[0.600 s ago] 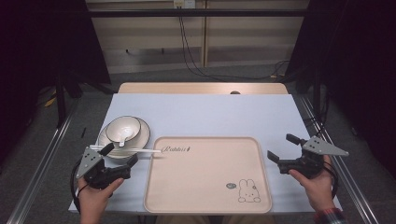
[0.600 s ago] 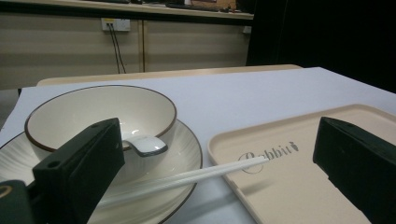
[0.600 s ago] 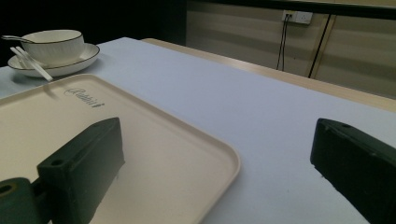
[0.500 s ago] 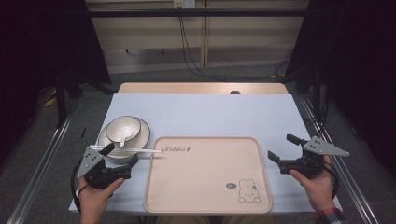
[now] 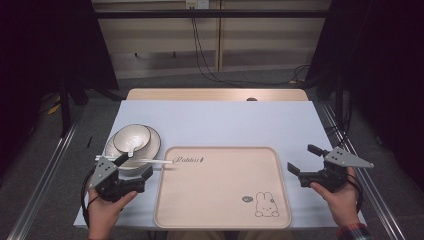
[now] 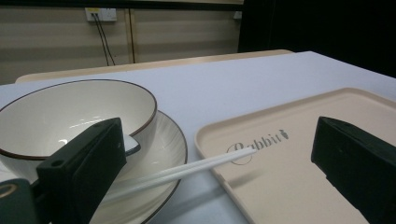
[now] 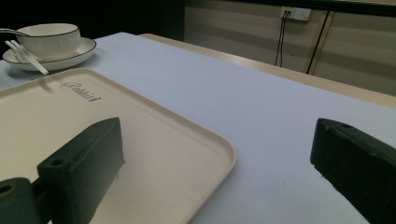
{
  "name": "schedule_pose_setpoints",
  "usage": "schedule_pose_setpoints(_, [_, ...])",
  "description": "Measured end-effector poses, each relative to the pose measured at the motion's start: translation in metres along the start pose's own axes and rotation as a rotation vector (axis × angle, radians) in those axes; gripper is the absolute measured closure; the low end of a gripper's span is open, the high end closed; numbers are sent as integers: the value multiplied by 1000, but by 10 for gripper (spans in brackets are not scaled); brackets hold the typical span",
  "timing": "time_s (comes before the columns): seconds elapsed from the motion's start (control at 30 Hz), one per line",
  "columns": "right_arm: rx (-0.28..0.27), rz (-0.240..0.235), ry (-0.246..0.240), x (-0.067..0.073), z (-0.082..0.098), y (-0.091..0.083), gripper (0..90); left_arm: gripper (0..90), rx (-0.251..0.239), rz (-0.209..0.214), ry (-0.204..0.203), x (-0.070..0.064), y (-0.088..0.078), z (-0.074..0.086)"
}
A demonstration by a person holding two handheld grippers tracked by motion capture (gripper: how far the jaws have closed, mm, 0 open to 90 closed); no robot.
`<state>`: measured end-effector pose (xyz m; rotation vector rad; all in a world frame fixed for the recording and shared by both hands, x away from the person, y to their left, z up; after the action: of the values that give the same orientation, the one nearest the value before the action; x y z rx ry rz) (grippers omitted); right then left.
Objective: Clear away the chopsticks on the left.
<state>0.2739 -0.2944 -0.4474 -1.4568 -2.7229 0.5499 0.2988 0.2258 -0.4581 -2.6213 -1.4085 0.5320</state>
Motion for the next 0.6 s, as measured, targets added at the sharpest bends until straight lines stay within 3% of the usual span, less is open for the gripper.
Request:
schedule_pose_setpoints(0.27, [0,-3,-7,0,0,0,24,34,21,9,12,-5,3,0])
schedule_pose_setpoints(0.33, [3,-6,-8,0,0,0,24,33,46,21,36,-7,5,0])
schedule_pose_setpoints(0.6, [-3,-19,-11,1,0,4,31,35,98,33,57,-11,9,3])
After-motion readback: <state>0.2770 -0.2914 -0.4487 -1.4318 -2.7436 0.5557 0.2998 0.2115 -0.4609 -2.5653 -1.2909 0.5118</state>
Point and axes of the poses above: each handheld gripper's, and its own axes: y roughly forward along the jaws, z roughly out of its underside, x roughly to its left, the point moved 5 cm from there along y, roughly forward along the jaws, and after that the axes turned 10 degrees about -y, right-handed, at the moved point
